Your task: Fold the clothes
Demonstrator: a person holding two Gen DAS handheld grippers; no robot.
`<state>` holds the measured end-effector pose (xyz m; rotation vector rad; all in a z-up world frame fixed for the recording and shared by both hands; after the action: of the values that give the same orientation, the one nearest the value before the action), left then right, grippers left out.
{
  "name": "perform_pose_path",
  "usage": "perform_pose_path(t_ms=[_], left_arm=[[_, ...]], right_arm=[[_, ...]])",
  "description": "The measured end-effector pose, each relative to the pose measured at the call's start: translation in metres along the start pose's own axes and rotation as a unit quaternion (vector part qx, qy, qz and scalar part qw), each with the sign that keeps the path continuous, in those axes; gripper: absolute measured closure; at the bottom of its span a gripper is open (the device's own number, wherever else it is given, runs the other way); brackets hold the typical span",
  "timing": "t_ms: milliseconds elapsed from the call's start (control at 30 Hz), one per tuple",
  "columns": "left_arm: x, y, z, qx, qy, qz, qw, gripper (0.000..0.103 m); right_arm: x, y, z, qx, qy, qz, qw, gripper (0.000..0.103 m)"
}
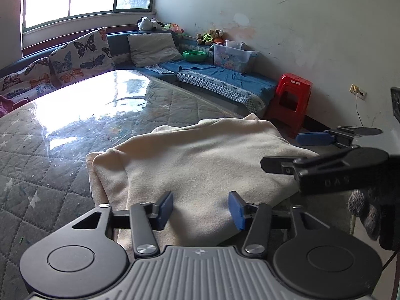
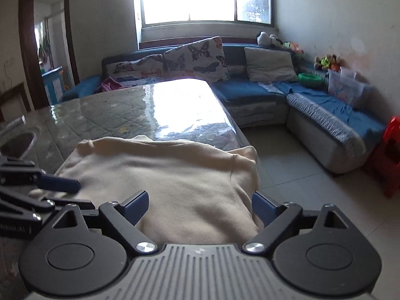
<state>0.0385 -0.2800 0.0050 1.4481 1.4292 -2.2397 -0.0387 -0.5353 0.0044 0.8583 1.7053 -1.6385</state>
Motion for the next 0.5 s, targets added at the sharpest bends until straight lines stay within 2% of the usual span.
perform_pose_path(t_ms=[200, 300, 500], left_arm=[[0.002, -0.012, -0.002, -0.015, -0.012, 0.001, 0.9998, 0.029], [0.005, -0.021, -0.004, -0.026, -0.015, 0.006, 0.9995, 0.015], [0.011, -0.035, -0.007, -0.039, -0.019, 0.015, 0.9989, 0.005]], right_arm=[[0.0, -0.016, -0.012, 0.016, -0.009, 0.013, 1.0, 0.0], [0.003, -0.019, -0.015, 0.021, -0.003, 0.008, 1.0, 0.0], [0.015, -0.027, -0.023, 0.027, -0.006, -0.005, 1.0, 0.0]])
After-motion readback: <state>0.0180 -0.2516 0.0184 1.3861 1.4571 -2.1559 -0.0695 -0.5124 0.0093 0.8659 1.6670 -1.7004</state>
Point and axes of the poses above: each gripper's, at about its wrist camera, not at the fingertips, and y roughly the way its jaws point, z to its right, x to its underside, the point moved 3 cm from there along y, roughly the way its jaws point, and after that the axes turned 1 degree about y, right-handed, at the moved point
